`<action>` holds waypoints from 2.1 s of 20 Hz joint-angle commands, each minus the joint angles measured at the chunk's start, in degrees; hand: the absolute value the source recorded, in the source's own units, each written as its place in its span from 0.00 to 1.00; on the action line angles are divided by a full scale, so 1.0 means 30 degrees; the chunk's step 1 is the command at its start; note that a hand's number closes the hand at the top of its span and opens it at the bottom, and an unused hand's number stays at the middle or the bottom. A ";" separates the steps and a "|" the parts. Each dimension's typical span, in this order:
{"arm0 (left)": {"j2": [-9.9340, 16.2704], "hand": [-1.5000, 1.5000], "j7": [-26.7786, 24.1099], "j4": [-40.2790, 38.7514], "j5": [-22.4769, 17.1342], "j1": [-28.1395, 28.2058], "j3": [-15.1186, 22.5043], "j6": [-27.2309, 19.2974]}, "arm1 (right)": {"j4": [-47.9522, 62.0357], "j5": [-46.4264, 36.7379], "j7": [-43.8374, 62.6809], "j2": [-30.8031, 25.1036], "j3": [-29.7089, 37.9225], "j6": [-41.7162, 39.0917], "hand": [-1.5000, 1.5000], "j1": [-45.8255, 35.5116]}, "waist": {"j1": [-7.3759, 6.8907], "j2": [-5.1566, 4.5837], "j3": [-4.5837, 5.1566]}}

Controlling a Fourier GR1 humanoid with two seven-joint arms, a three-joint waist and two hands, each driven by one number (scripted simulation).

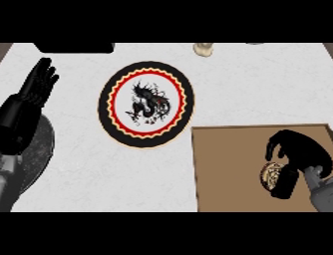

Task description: Pick the cupcake from the tray and place it in the plate

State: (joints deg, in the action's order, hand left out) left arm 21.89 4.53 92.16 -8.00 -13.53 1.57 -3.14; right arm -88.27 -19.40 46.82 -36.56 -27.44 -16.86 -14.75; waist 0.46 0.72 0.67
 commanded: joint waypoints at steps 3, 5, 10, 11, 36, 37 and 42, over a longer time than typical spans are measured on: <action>0.0434 0.50 0.0558 -0.0053 -0.0144 0.0544 -0.0792 -0.0275 | -0.2023 -0.4520 0.6513 0.0296 0.0028 0.4906 1.00 0.2894 | 0.1736 0.0532 -0.0104; 0.0697 0.50 0.0585 -0.0137 -0.0243 0.0711 -0.1178 -0.0267 | -0.2867 -0.6098 0.8088 0.0279 0.0091 0.5993 1.00 0.3637 | 0.2195 0.0691 -0.0063; 0.0584 0.50 0.0192 0.0142 -0.0260 0.1203 -0.1037 -0.0019 | -0.7074 -1.0586 1.0747 0.1677 -0.1239 0.7070 1.00 0.5191 | 0.1689 0.0461 -0.0082; 0.0894 0.50 0.0442 -0.0001 -0.0504 0.0866 -0.1437 0.0090 | -0.7974 -1.1249 1.0880 0.2395 -0.1326 0.7402 1.00 0.5221 | 0.1708 0.0452 -0.0093; -0.0510 0.50 0.0552 0.0124 0.0206 -0.1026 0.0162 0.0423 | -0.4824 -1.8532 1.2392 1.2161 -0.3455 0.7023 1.00 -0.6069 | -0.1176 -0.0409 -0.0189; -0.0355 0.50 0.1092 -0.0417 -0.0268 -0.2005 -0.0040 0.0806 | -0.4352 -1.8049 1.2349 1.2163 -0.3189 0.7241 1.00 -0.6517 | -0.1079 -0.0475 -0.0191; -0.0345 0.50 -0.0041 -0.0677 -0.0034 -0.1430 -0.0011 0.1158 | -0.0726 -1.6109 1.1446 1.2171 -0.1134 0.9200 1.00 -0.8609 | -0.1437 -0.0549 -0.0188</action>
State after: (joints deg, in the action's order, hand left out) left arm 20.44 6.14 91.45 -7.68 -17.52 2.06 -1.06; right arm -97.39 -71.70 69.52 -0.82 -33.99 3.96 -34.88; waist -3.25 -0.68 0.09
